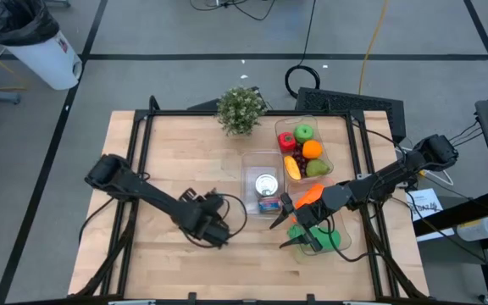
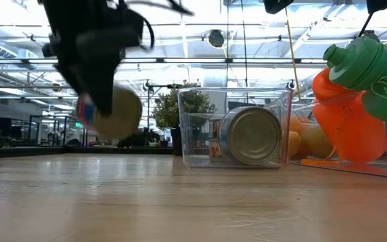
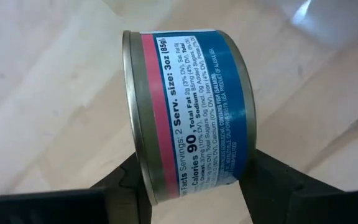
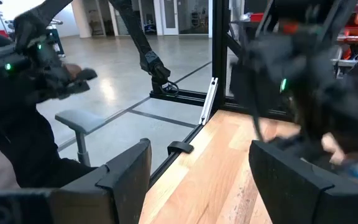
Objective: Pick & Place Food Item
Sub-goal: Put the blue tuna can into the middle transparent bin
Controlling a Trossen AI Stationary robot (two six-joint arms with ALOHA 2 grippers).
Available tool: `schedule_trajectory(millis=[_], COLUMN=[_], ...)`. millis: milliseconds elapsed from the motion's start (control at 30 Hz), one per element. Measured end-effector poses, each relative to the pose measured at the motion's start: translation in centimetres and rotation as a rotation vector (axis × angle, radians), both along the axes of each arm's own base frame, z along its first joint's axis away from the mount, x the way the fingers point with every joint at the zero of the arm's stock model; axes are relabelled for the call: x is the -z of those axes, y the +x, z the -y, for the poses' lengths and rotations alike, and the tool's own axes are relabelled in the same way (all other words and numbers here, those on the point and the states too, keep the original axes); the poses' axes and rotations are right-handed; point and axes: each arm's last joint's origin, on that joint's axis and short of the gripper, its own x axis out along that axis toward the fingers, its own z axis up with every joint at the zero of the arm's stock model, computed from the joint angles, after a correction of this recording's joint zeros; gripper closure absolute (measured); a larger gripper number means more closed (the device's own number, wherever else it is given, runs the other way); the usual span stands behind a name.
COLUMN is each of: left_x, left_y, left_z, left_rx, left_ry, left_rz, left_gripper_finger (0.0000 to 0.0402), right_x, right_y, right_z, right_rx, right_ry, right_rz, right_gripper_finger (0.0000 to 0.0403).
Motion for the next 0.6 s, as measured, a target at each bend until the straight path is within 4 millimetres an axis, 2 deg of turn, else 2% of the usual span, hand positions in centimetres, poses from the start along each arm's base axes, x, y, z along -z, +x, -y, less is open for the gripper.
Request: schedule_trajectory(millis=[133,233,467,600], left_x=[-3.0,-5.1,-7.0,-7.4], left_y=[-0.9,-0.6,3.0,4.6], left_z=[-0.4,-1.0,-2.7,-4.9], left_rx=[0.036,0.110,0.577,0.722], left_ry=[0.042,0.076,0.229,0.352], left_rz=[0.114,0.237,0.284,0.243], left_gripper_finger=[0.0226,0.0226,0.0226,0.0226], right_x=[0.0,0.0,-0.4,-0.9], right_y=[0.0,0.0,-0.5,-1.2], right_z=[0.0,0.0,0.2,0.7], right_rx=[0.000,0.000,0.006,0.060], right_ry=[0.000,0.000,-0.002,-0.019], right_rz=[0.000,0.000,-0.012,-0.035], right_gripper_finger=[0.0149,0.0149,0.0149,0.0149])
